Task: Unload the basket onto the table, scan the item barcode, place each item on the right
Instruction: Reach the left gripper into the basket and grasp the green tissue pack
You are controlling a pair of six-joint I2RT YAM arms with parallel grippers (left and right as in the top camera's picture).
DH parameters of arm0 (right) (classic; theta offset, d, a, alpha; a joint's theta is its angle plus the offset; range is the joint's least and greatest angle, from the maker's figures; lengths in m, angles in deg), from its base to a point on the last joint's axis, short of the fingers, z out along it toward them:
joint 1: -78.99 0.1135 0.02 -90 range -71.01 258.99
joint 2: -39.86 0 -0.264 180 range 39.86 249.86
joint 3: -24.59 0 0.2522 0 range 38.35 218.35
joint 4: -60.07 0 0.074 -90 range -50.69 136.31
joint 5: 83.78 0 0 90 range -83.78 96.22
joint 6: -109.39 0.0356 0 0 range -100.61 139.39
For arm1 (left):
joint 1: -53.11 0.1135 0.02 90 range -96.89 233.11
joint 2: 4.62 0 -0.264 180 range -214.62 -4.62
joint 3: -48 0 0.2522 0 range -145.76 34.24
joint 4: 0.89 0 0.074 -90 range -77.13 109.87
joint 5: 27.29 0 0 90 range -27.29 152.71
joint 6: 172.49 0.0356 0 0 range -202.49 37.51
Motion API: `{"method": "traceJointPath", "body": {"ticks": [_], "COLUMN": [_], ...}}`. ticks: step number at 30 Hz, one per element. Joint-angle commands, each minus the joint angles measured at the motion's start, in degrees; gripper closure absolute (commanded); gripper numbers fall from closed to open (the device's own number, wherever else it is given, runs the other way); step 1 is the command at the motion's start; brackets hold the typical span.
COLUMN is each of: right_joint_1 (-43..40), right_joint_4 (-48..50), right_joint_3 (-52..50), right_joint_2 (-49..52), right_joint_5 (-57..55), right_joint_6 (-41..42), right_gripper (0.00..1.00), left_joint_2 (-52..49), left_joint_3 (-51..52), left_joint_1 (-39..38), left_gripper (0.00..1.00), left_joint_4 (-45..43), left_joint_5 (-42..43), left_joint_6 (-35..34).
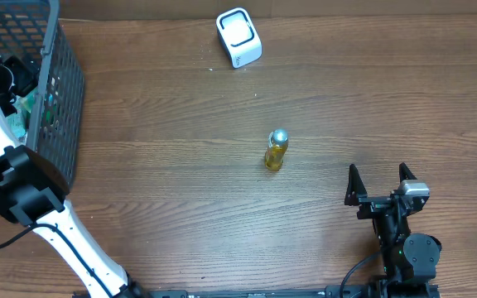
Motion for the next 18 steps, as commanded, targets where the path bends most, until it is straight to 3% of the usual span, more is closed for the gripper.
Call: {"method": "traceJointPath", "body": {"ticks": [1, 7, 13, 18], "right_joint_1": [0.24, 0.24, 0.24, 0.24], "right_joint_4": [0.37, 0.35, 0.35, 0.35], "right_joint_3": [-0.59, -0.59, -0.59, -0.59], "right_joint_2": [-0.44, -0.44, -0.44, -0.44], "right_joint_5": [-0.7, -0.72, -0.7, -0.72], "right_joint_6": [-0.24, -0.24, -0.24, -0.24], "right_gripper": [0.0, 0.0, 0.0, 0.0], "left_joint_2": [-1.25, -1.33, -1.33, -1.33], "left_joint_3": [0.02, 0.02, 0.02, 0.04], "left_joint_1": [0.15, 0.15, 0.17, 0.09], "left_gripper": [0.0, 0.0, 0.07, 0.09], "left_joint_4": [-0.39, 0.5, 2.51, 4.04], "left_joint_5": [3.23, 3.02, 2.58, -3.74], "left_joint_6": [2.78, 2.51, 2.12, 0.35]}}
